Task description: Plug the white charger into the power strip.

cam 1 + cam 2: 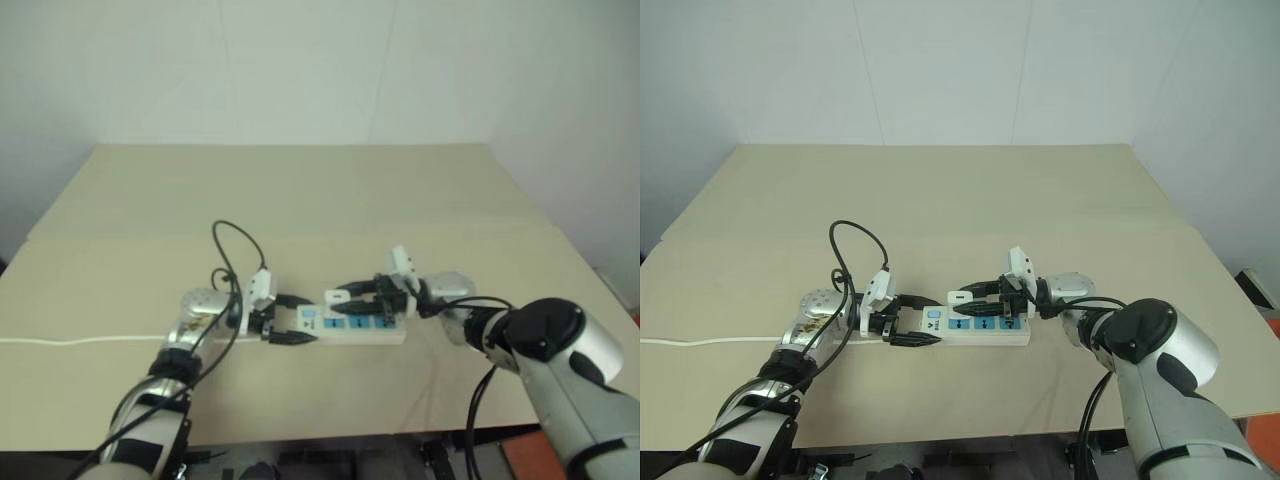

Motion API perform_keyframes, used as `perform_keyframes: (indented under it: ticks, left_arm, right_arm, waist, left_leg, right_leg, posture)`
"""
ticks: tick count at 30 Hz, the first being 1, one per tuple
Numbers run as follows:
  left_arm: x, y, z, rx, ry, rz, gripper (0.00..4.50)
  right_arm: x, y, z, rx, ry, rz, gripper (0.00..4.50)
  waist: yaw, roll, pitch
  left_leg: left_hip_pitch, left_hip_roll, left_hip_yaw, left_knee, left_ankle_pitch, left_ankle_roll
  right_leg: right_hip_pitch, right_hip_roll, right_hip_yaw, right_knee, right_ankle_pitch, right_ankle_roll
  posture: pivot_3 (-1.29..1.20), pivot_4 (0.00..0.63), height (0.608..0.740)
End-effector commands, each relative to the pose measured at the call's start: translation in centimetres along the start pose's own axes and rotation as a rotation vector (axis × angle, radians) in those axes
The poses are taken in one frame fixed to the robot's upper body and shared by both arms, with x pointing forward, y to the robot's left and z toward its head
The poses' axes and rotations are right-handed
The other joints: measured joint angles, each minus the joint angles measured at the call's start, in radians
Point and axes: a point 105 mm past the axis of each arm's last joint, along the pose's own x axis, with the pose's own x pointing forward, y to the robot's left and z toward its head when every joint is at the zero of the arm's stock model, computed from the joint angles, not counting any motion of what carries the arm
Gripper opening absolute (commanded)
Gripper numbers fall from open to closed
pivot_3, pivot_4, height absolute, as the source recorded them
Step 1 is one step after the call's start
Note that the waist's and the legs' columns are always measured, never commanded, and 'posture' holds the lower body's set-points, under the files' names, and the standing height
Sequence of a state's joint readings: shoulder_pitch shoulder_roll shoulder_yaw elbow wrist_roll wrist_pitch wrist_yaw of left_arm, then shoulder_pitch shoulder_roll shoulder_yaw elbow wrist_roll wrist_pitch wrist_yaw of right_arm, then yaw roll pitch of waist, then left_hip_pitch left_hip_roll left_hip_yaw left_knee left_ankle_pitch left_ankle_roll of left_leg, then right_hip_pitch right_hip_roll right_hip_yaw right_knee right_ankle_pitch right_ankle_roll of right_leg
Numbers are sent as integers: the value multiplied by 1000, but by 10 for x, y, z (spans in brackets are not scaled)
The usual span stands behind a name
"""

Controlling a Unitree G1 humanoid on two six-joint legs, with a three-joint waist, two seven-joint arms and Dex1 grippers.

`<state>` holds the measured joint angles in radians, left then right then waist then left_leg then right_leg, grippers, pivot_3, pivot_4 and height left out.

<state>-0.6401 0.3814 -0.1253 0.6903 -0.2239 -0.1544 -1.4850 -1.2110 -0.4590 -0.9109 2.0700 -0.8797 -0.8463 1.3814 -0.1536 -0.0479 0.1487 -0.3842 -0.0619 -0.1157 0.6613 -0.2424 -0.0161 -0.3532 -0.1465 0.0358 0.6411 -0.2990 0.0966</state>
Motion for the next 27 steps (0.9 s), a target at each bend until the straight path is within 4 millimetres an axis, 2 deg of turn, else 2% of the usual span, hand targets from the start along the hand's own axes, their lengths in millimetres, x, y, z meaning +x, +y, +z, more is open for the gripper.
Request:
perform_keyframes:
  ticks: [1,10,22,27]
  left_arm:
    - [-3,-1,0,10,15,-2,3256]
    - [-3,-2,-1,10,16,-4,3256]
    - [-3,-1,-2,9,19,0,3256]
    - [-4,-1,-2,8,19,-1,3256]
  right_arm:
    - [-1,11,-18,82,46,12,1127]
    - [-1,21,-34,95,82,8,1127]
    - [-2,13,-15,-103,-7,-66,1127]
    - [-4,6,-11,-51,-6,-72,2765]
  waist:
    - [0,0,0]
    - [-1,-1,-3]
    - [-1,-2,-4]
    - [0,-2,-3]
  left_leg:
    - [0,0,0,0,0,0]
    - [4,0,1,0,-1,1]
    - [7,1,2,0,-2,3]
    - [4,1,2,0,-1,2]
  right_leg:
    - [0,0,0,0,0,0]
    - [3,0,0,0,0,0]
    - [3,0,1,0,0,0]
    - [0,0,1,0,0,0]
  posture:
    - [0,150,740]
    - [0,150,740]
    - [0,150,740]
    - [0,150,740]
